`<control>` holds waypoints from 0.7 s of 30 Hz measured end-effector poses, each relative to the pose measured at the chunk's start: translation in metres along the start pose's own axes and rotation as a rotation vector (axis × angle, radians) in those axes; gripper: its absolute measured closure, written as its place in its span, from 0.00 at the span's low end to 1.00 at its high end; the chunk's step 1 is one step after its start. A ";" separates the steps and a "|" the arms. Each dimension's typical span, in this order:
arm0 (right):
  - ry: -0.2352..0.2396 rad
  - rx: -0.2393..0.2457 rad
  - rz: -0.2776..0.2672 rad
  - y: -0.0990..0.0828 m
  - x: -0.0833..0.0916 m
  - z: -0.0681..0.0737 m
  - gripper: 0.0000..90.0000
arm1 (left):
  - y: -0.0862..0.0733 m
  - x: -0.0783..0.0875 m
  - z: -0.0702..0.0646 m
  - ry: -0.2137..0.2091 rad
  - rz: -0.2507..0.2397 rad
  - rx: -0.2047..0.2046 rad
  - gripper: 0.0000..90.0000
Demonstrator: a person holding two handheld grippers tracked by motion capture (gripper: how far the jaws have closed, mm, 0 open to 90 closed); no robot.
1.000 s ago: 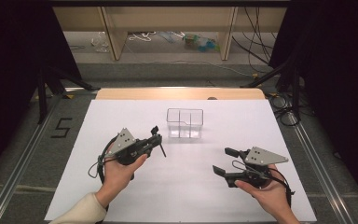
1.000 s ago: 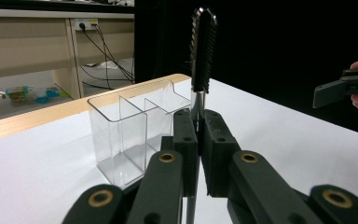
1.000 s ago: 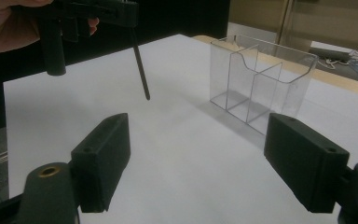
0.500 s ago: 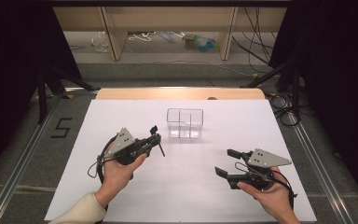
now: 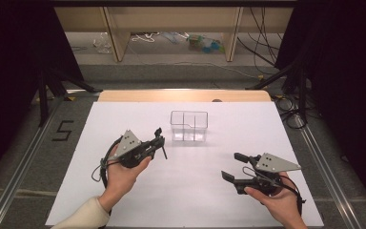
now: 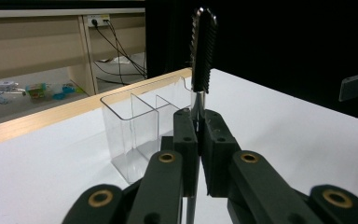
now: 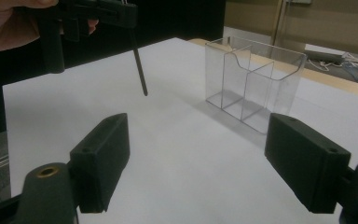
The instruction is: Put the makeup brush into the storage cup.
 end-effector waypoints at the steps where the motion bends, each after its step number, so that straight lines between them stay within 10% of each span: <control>1: 0.001 -0.002 0.001 0.000 0.000 0.000 0.26 | 0.001 0.000 0.000 -0.002 -0.002 -0.007 0.95; 21: -0.005 -0.001 -0.004 -0.002 -0.001 -0.001 0.26 | 0.009 -0.010 0.000 -0.007 -0.008 -0.012 0.95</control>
Point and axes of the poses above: each handheld gripper's, and its own axes: x roughly backward along the jaws, y roughly out of its top, z roughly to its left, the point moved 3 cm from there along -x, roughly forward along the jaws, and after that the axes turned 11 degrees about -z, right-handed, at the moved point
